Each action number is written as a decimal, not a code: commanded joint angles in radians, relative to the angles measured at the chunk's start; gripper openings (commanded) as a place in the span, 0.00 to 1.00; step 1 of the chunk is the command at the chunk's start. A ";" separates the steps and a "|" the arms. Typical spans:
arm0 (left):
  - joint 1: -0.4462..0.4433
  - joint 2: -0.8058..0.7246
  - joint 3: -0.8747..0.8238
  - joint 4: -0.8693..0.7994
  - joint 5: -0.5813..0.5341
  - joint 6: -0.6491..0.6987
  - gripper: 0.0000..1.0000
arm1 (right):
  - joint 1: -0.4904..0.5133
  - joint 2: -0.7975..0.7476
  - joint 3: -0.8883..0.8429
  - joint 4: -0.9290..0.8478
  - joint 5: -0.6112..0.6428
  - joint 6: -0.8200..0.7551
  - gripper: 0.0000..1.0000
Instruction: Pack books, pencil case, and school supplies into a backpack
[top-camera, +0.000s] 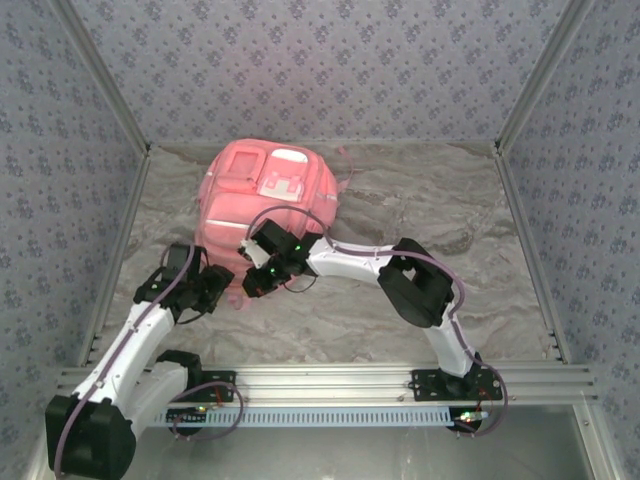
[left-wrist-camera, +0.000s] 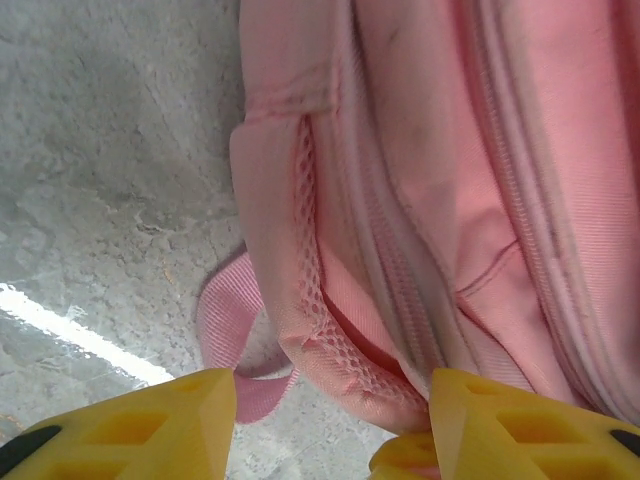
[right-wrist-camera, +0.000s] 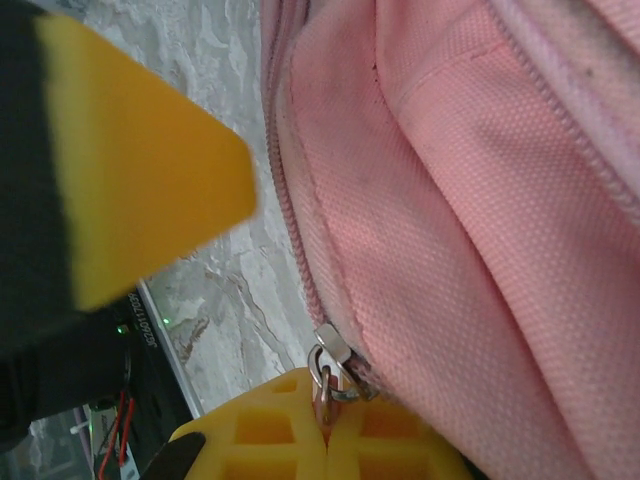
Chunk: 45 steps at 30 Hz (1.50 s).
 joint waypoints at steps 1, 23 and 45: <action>0.006 0.011 -0.023 0.076 0.041 -0.105 0.54 | 0.020 0.021 0.036 0.044 -0.039 0.016 0.00; 0.001 -0.040 -0.022 0.136 0.030 -0.075 0.48 | 0.012 0.016 0.008 0.044 -0.060 0.013 0.00; -0.008 0.205 0.044 0.227 -0.030 0.034 0.00 | -0.006 -0.029 -0.040 -0.062 0.042 -0.056 0.00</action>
